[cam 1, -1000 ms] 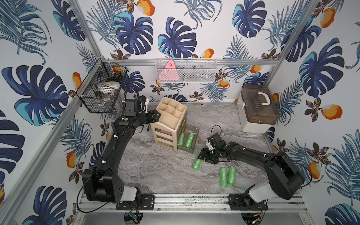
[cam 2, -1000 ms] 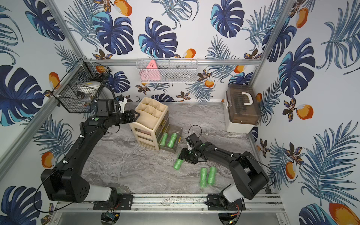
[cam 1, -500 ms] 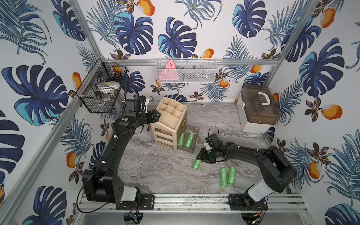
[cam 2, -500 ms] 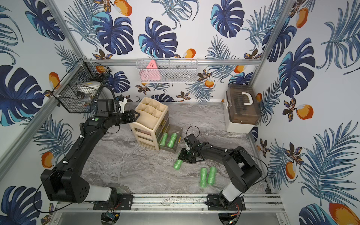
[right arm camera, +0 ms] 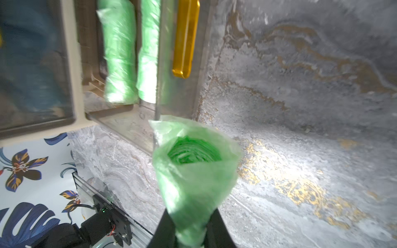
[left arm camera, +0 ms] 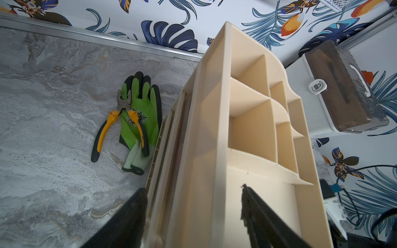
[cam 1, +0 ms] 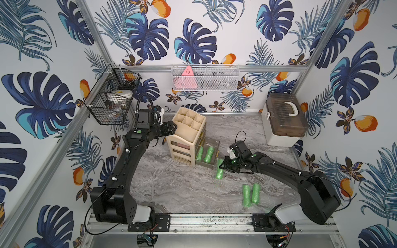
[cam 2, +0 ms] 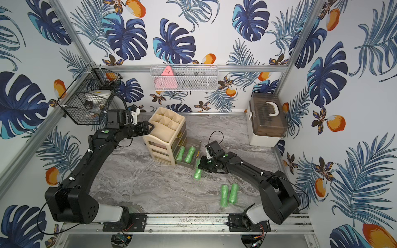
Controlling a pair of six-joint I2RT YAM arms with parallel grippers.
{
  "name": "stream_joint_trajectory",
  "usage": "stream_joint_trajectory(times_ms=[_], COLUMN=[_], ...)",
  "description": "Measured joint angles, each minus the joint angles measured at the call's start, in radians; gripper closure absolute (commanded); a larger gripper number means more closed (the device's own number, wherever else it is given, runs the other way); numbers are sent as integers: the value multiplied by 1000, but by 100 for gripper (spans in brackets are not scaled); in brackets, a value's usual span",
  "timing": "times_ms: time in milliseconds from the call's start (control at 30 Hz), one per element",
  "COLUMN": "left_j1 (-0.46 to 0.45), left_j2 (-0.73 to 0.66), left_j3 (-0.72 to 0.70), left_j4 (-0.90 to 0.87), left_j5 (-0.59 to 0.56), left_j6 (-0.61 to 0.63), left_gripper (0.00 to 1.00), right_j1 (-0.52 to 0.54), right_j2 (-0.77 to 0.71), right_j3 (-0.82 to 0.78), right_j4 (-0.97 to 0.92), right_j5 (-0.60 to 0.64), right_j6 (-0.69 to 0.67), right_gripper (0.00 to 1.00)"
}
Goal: Sort the rolls of trash bags by color and place them into the drawer
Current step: Pick up the roll of trash bags from the center of the board, then place the roll of trash bags in the drawer.
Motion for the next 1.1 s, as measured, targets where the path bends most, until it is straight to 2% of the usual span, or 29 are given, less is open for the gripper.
stream_joint_trajectory(times_ms=[200, 367, 567, 800, 967, 1100], left_j1=[0, 0, 0, 0, 0, 0], left_j2=[-1, -1, 0, 0, 0, 0], left_j3=[0, -1, -1, -1, -2, -2], left_j4=[-1, 0, 0, 0, 0, 0], left_j5=[0, 4, 7, 8, 8, 8], left_j6=[0, 0, 0, 0, 0, 0], left_gripper=[27, 27, 27, 27, 27, 27], right_j1=[-2, -2, -3, -6, -7, -7], right_j2=[46, 190, 374, 536, 591, 596], right_j3=[138, 297, 457, 551, 580, 582], right_j4=[-38, -48, -40, -21, -11, 0], right_j5=[9, 0, -14, -32, -43, -52], right_j6=[-32, -43, -36, -8, 14, 15], right_gripper=[83, 75, 73, 68, 52, 42])
